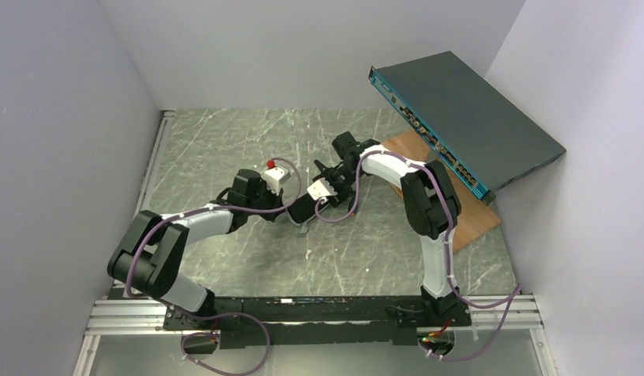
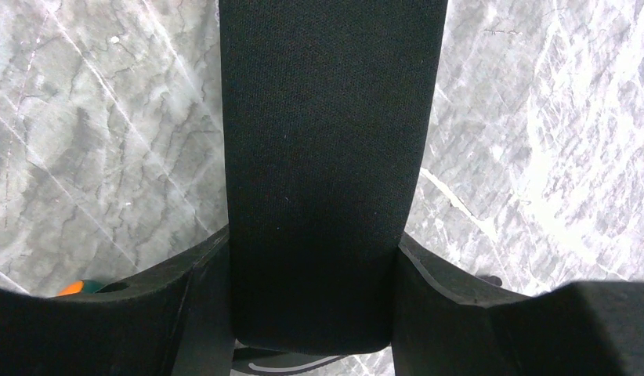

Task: Open the umbrella

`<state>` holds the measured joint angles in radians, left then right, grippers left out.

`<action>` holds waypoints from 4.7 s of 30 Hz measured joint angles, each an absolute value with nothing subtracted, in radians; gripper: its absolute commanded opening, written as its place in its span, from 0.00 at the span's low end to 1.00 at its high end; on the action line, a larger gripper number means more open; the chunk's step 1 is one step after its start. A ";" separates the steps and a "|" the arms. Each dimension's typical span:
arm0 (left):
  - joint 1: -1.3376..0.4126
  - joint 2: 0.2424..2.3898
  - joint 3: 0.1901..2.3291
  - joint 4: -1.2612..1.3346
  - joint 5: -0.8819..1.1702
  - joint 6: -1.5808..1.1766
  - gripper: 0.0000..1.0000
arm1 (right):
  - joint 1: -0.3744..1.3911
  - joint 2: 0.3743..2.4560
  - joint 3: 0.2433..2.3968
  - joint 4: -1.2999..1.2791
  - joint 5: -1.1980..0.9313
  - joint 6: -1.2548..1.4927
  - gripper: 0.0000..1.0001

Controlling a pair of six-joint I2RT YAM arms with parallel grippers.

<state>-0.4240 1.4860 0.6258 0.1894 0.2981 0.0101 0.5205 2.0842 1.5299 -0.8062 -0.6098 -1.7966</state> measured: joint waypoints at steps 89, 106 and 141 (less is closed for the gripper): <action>-0.530 1.429 0.503 0.310 0.446 0.040 0.36 | 0.473 2.248 1.835 -0.867 -0.722 -0.015 0.92; -0.591 1.328 0.507 0.256 0.289 0.060 0.49 | 0.492 2.305 1.867 -0.857 -0.733 0.053 0.50; -0.587 1.504 0.573 0.262 0.271 0.107 0.00 | 0.477 2.280 1.777 -0.752 -0.795 0.014 0.00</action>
